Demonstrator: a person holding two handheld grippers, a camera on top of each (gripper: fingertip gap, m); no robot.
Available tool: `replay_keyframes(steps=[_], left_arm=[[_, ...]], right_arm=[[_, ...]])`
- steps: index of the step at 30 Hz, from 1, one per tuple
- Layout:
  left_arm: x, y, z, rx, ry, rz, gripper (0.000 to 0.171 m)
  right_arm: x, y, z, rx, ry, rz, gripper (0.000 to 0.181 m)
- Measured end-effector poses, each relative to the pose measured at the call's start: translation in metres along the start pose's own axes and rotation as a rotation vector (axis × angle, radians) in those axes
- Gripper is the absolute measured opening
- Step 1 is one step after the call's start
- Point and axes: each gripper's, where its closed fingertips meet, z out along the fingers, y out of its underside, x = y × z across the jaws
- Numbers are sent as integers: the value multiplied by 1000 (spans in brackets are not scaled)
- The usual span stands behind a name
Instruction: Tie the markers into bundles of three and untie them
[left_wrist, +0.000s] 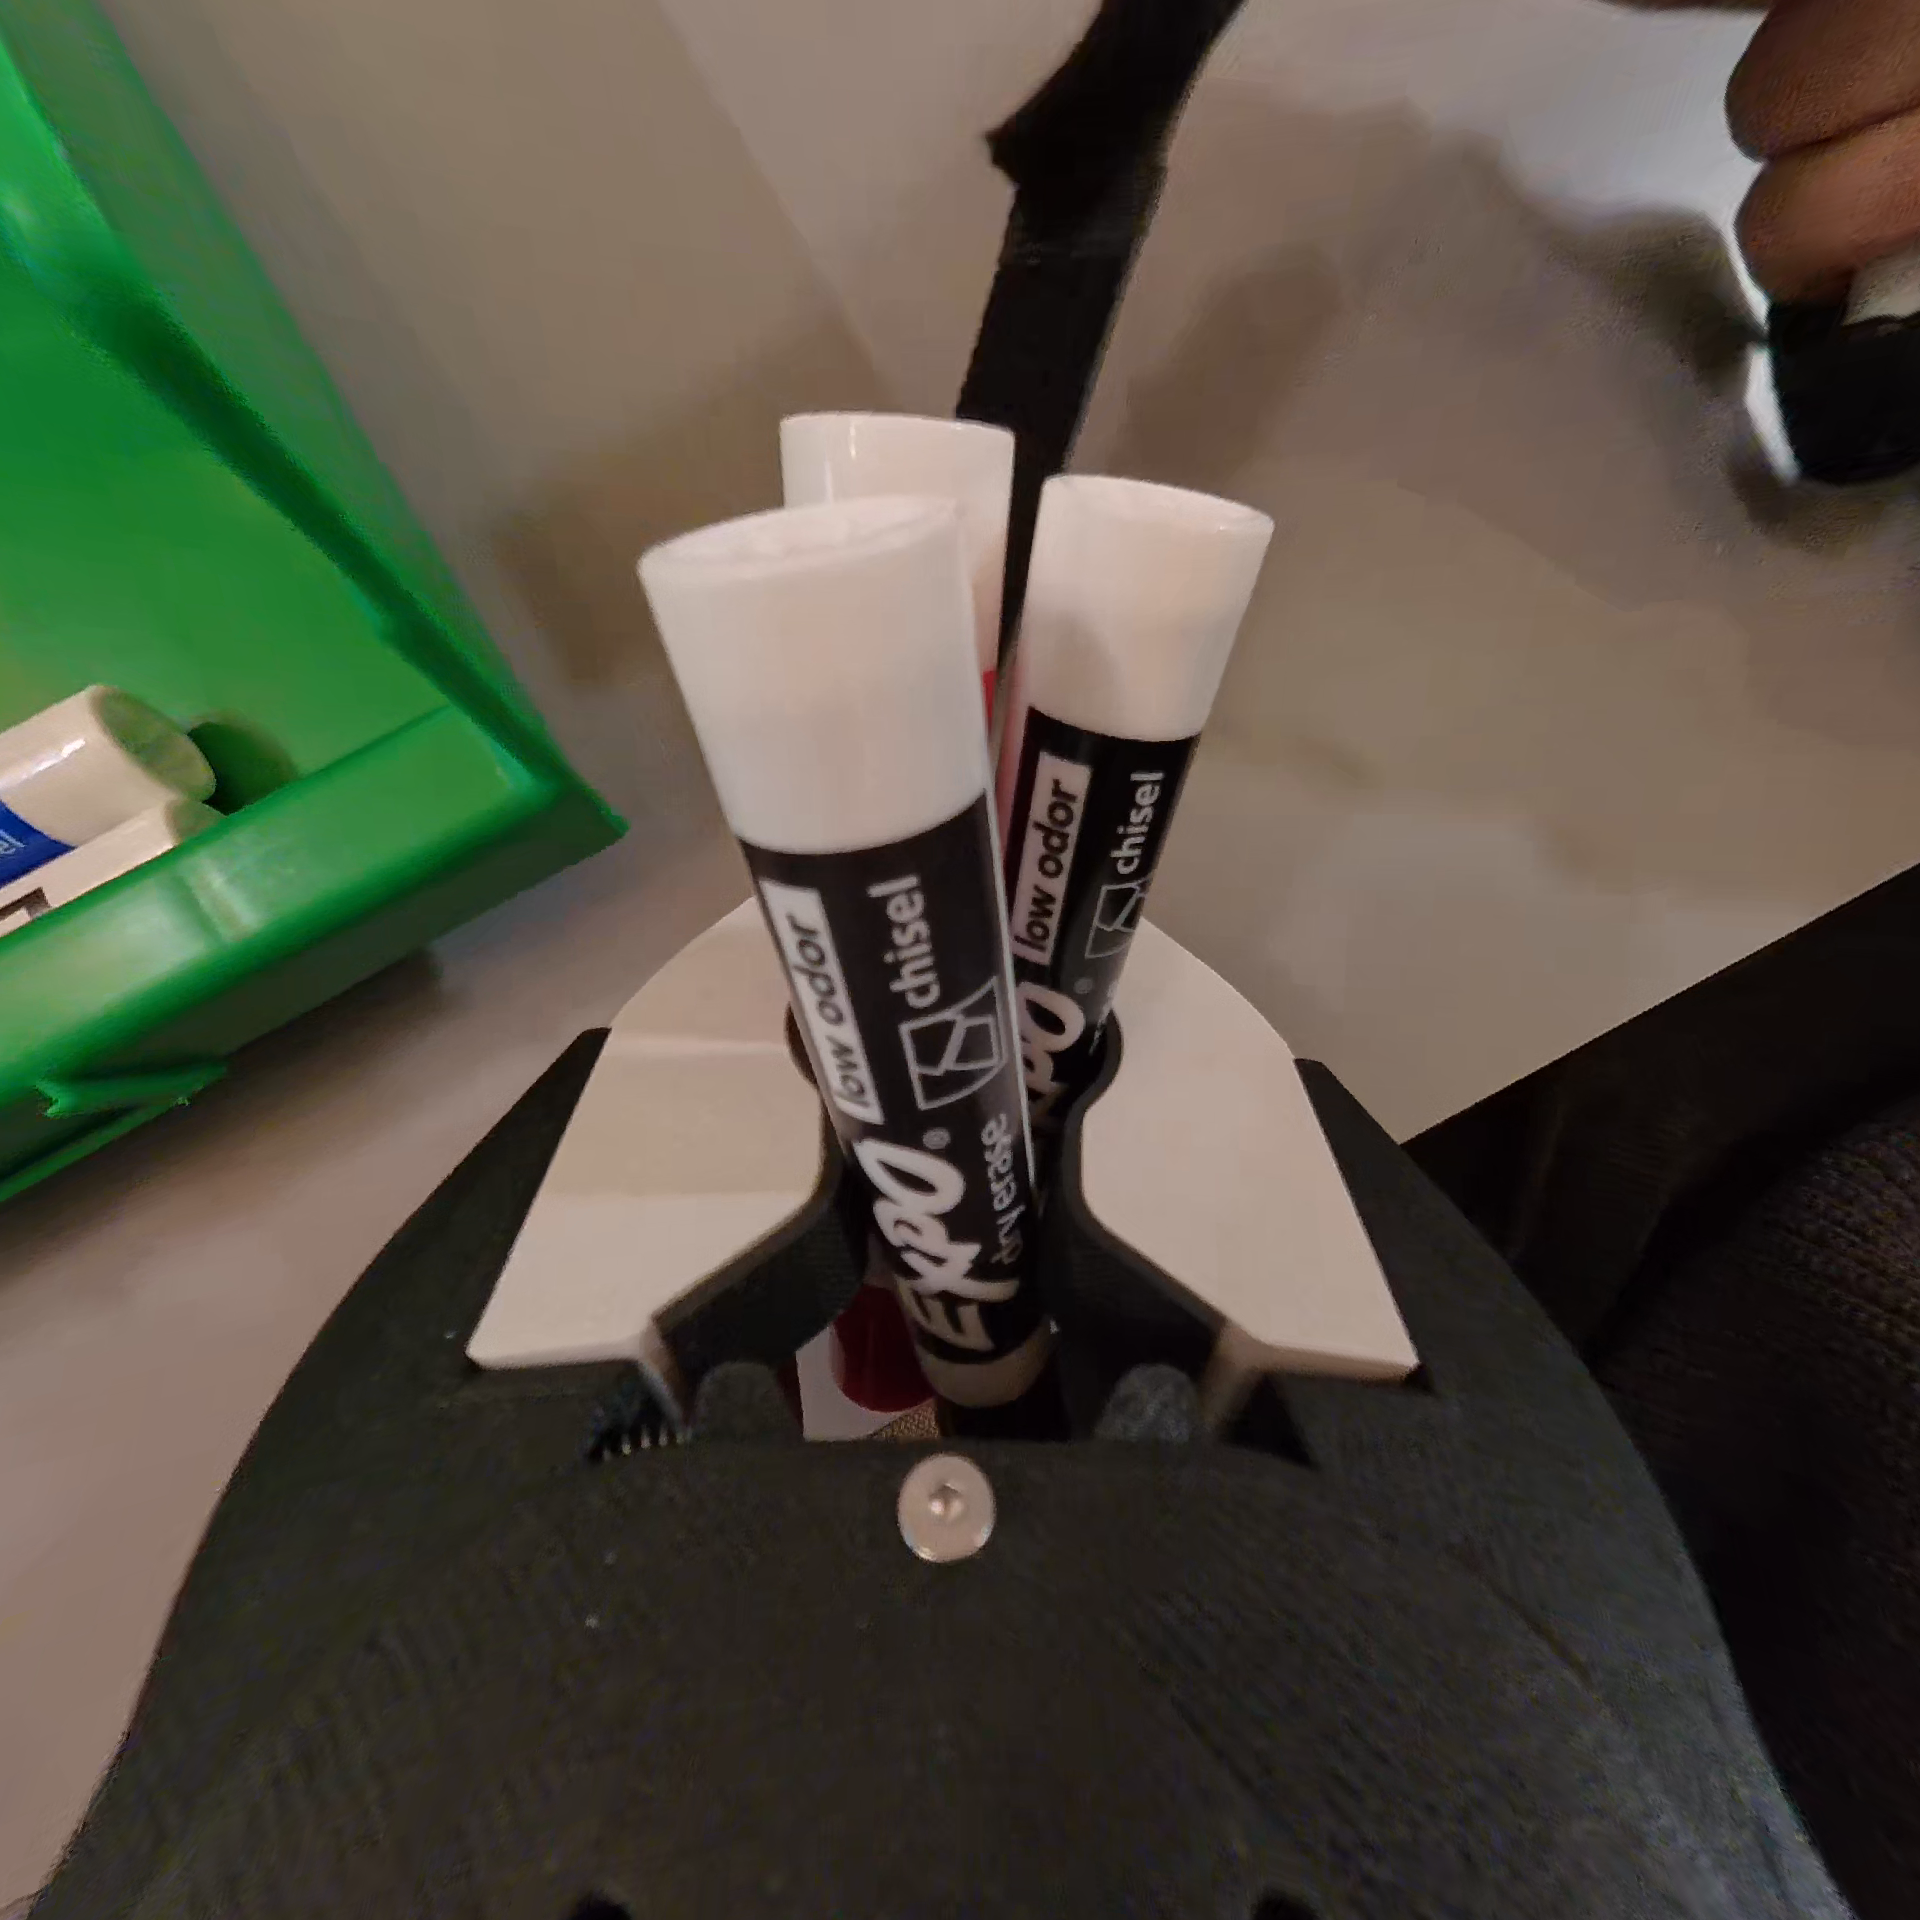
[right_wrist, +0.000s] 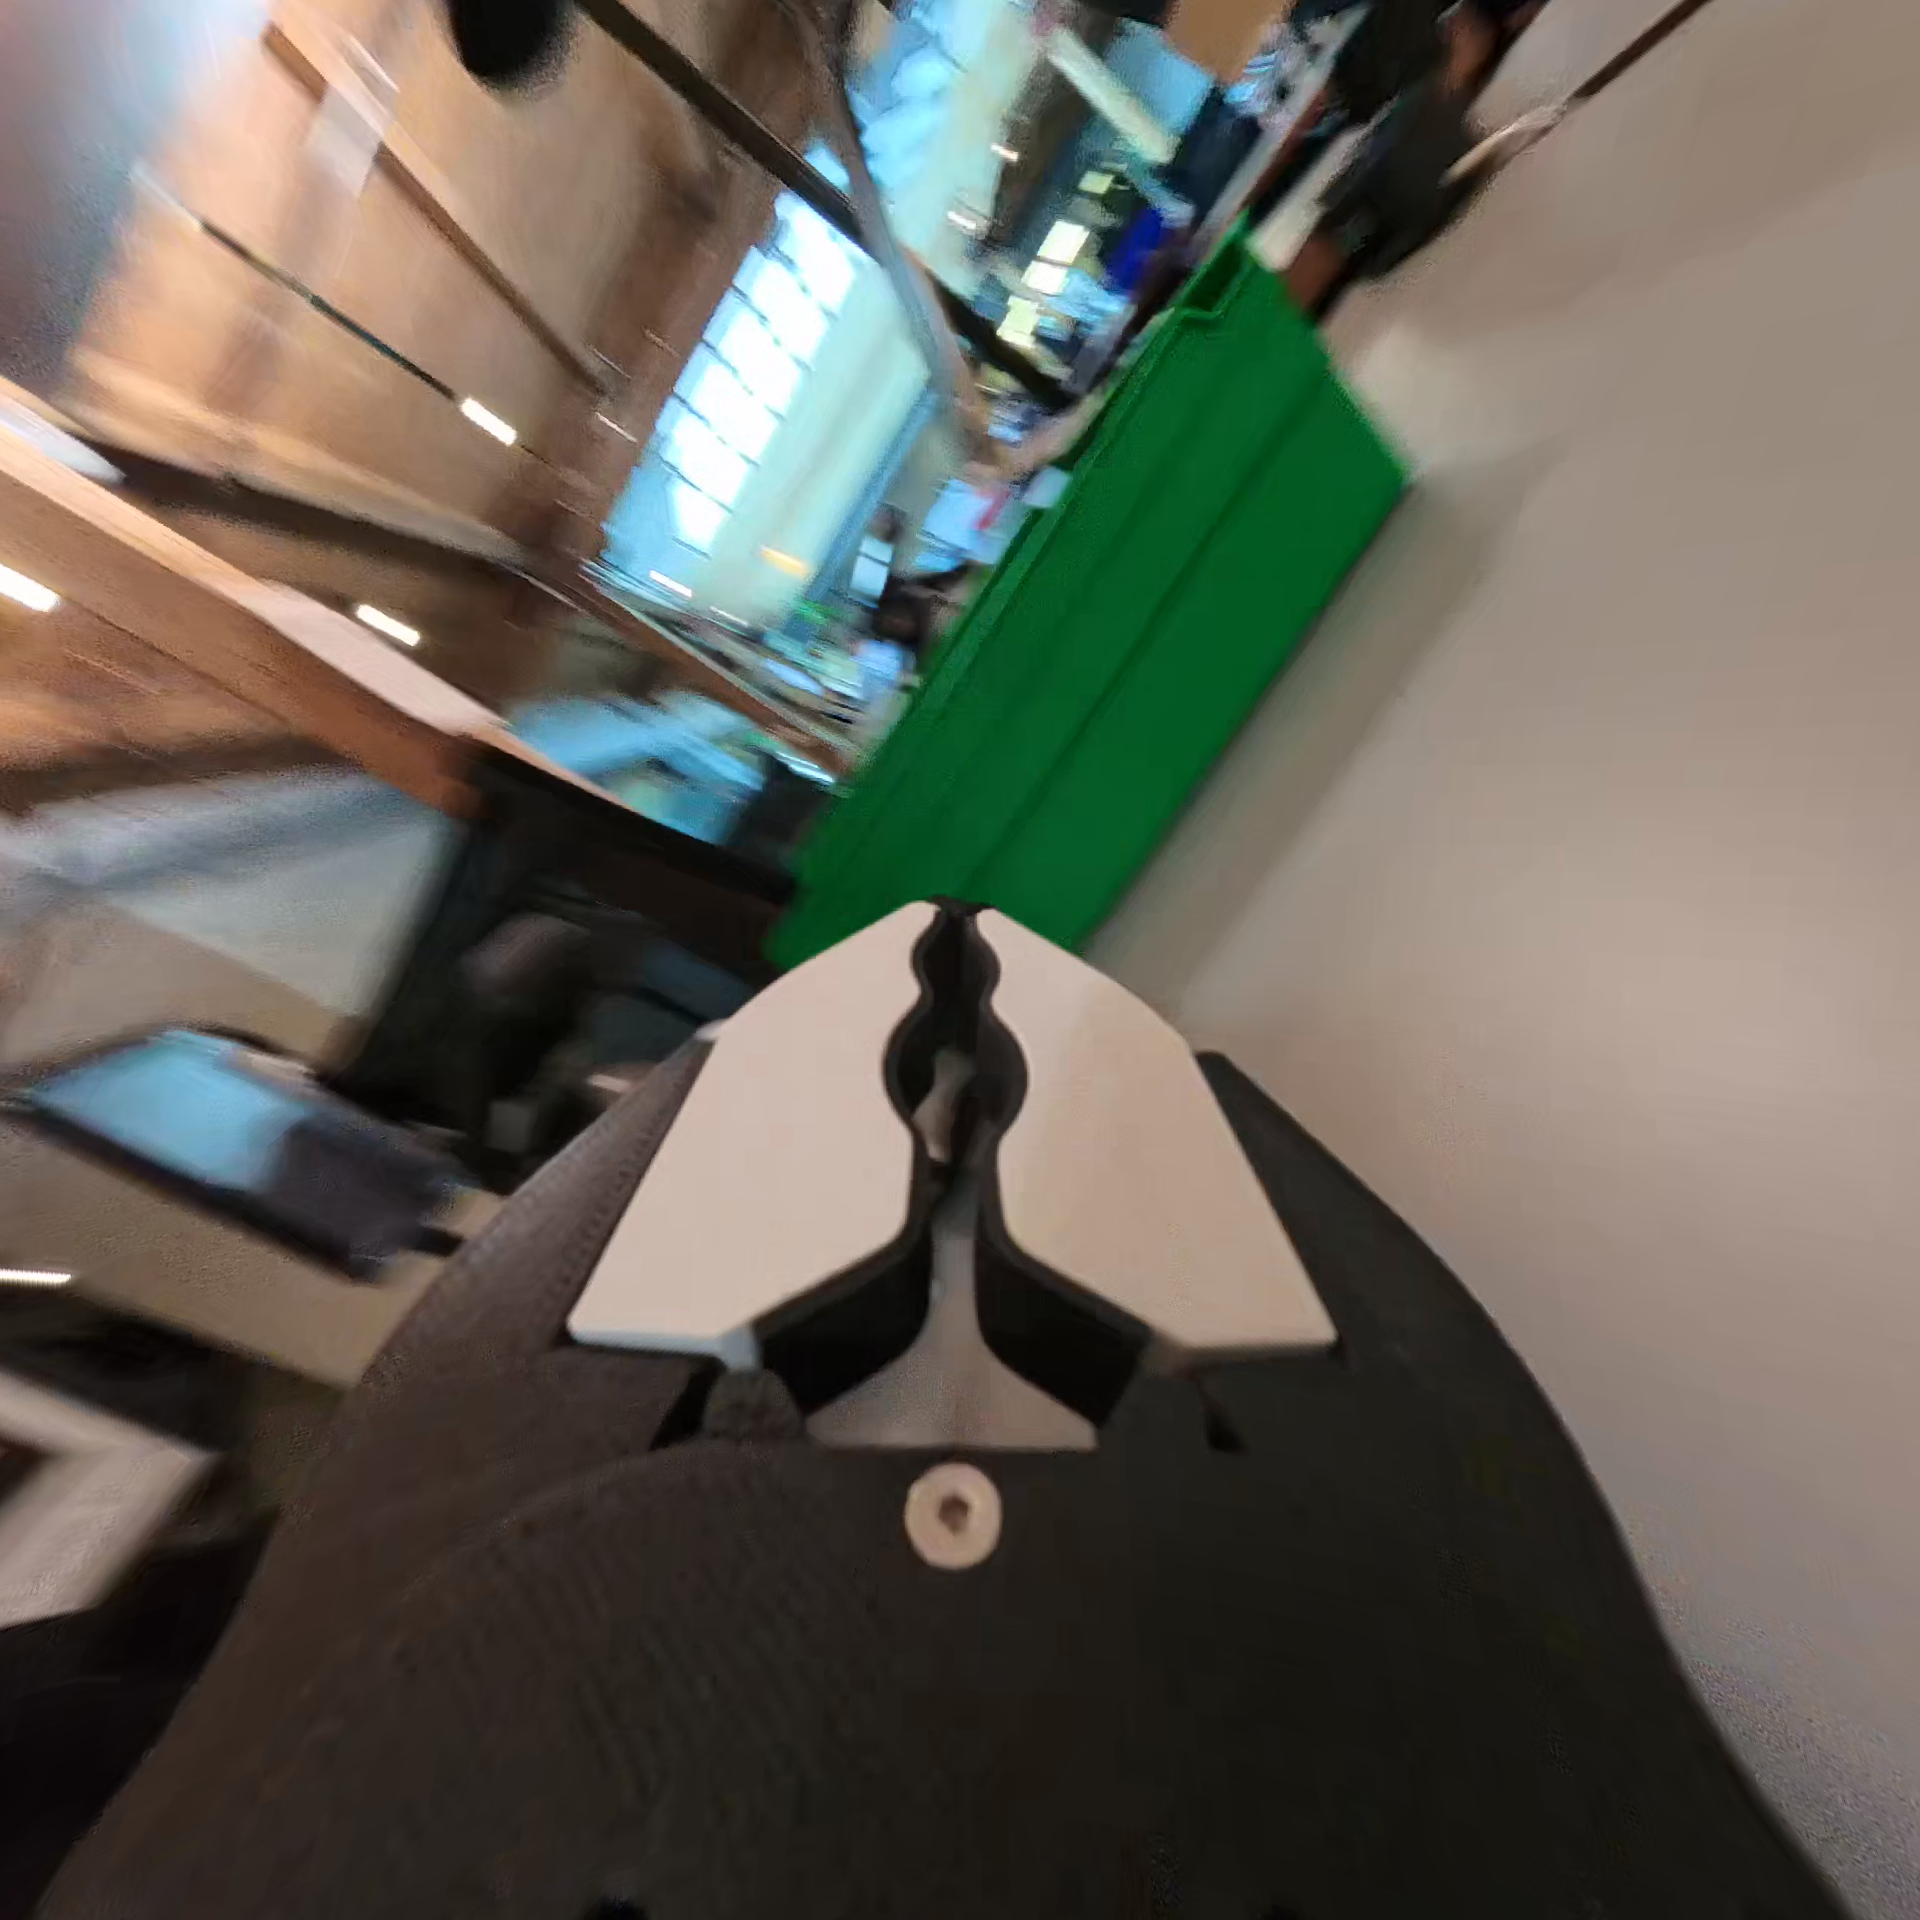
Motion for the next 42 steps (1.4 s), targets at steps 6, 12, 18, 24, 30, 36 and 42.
replay_keyframes(steps=[6, 12, 18, 24, 30, 36, 42], left_arm=[[4, -2, 2, 0, 5, 16, 42], [0, 2, -1, -13, -12, 2, 42], [2, 0, -1, -34, 22, -32, 42], [14, -22, -11, 66, 132, -66, 42], [14, -39, -23, 172, 112, -29, 42], [-15, -32, -42, 192, 48, -80, 42], [-13, -33, -51, 185, 84, -71, 42]], right_arm=[[12, -9, -7, 95, 70, 32, 1], [31, -93, -96, 364, 231, -112, 2], [-3, -72, -74, 213, 10, -142, 2], [-43, -49, -60, 95, -348, 11, 1], [-116, -13, -45, -73, -663, 24, 2], [-57, 65, -5, -444, -287, -57, 2], [-11, 101, -8, -660, -48, -177, 2]])
